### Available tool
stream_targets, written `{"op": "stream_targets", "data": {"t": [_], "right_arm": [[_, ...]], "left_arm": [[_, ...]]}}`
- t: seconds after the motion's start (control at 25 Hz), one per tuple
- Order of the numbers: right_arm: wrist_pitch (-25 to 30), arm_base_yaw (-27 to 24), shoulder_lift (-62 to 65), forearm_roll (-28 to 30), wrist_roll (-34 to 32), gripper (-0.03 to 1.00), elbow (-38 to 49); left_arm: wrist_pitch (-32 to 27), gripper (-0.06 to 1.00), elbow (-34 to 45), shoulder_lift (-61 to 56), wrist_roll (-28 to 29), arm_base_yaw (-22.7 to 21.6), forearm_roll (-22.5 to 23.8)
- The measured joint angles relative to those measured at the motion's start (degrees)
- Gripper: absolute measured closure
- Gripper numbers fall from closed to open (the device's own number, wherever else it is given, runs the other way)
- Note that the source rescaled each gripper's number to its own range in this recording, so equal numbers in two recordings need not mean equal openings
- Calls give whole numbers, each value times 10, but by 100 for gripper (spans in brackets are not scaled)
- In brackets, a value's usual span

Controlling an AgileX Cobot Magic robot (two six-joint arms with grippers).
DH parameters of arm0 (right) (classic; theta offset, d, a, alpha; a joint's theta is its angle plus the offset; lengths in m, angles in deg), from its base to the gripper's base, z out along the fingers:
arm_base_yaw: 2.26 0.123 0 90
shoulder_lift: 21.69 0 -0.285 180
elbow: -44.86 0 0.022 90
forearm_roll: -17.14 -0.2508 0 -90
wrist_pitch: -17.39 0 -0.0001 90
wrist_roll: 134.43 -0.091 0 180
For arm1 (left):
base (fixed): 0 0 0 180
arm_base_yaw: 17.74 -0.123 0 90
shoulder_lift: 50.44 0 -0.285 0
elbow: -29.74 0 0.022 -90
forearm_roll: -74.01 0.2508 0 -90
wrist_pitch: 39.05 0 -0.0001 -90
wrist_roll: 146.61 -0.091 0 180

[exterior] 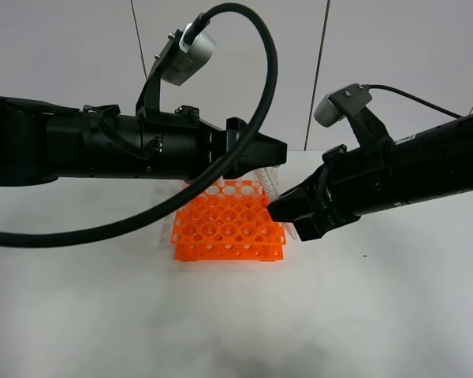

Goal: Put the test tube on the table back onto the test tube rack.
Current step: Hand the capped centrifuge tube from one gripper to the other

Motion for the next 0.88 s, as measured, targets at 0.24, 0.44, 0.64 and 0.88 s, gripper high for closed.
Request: {"op": "stream_targets", "data": {"t": [0.24, 0.44, 0.64, 0.88], "right_arm": [[0, 0, 0, -6, 0, 93, 0], [-1, 0, 0, -15, 2, 93, 0], [1, 0, 0, -16, 6, 93, 0], [2, 0, 0, -17, 10, 93, 0]], "left_arm": [[3, 10, 0, 0, 0, 0, 0], [3, 33, 0, 0, 0, 0, 0], [3, 50, 0, 0, 0, 0, 0], [10, 94, 0, 0, 1, 0, -1]]}}
